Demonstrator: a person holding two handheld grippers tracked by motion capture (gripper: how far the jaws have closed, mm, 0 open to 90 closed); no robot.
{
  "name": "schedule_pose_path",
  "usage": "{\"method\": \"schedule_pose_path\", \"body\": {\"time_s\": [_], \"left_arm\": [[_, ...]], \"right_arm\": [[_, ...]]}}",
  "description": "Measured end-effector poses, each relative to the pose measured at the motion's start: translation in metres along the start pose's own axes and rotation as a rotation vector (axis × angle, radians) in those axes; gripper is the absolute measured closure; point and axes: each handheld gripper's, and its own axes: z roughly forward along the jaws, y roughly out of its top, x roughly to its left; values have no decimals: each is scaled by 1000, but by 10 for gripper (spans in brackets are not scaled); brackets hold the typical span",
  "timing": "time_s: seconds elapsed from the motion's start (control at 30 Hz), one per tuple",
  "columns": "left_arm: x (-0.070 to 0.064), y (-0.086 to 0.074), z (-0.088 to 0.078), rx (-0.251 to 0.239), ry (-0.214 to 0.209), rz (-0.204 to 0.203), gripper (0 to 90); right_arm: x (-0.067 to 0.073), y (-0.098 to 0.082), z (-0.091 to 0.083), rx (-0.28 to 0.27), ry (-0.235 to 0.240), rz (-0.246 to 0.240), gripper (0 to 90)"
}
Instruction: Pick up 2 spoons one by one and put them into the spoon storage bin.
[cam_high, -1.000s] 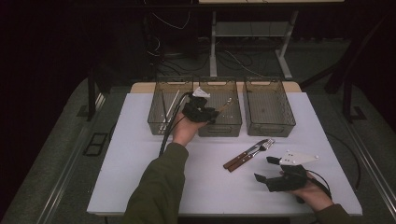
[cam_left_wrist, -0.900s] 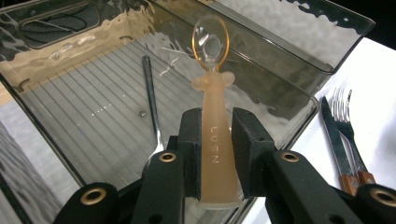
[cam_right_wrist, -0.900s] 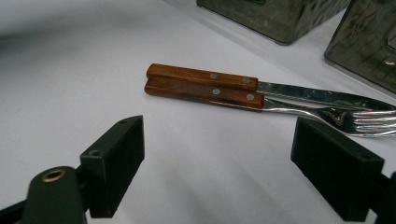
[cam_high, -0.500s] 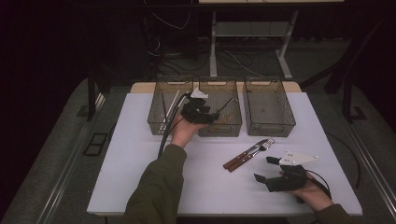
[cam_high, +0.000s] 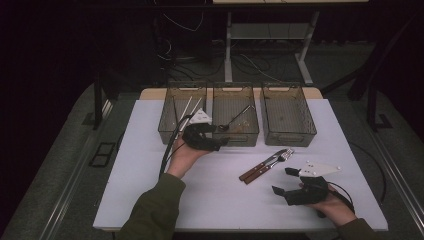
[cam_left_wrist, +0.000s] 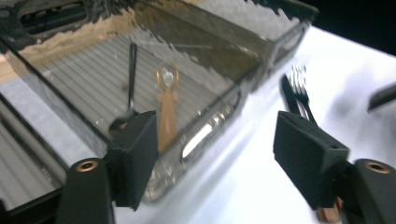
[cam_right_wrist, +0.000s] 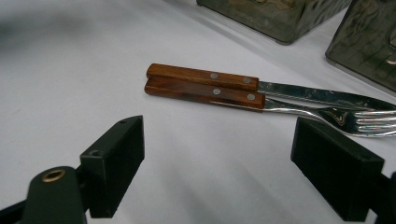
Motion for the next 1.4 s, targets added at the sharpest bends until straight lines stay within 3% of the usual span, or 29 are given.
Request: {"method": "schedule_pose_path", "body": {"time_s": [0.2, 0.43, 0.67, 1.1, 1.2, 1.4], "left_arm": [[-11, -20, -15, -1, -27, 2, 244], [-28, -36, -32, 6, -43, 44, 201], [-37, -59, -55, -14, -38, 49, 155], [-39, -100, -80, -24, -46, 59, 71], [-35, -105, -82, -20, -40, 83, 24], [-25, -114, -85, -12, -22, 34, 0]], "right_arm": [[-1, 0, -2, -9, -5, 16, 176], [-2, -2, -6, -20, -4, 10, 176], [-1, -1, -5, -22, -2, 8, 175], [-3, -2, -5, -16, -11, 9, 176], [-3, -2, -6, -18, -15, 9, 175], [-5, -2, -6, -15, -28, 19, 175]]}}
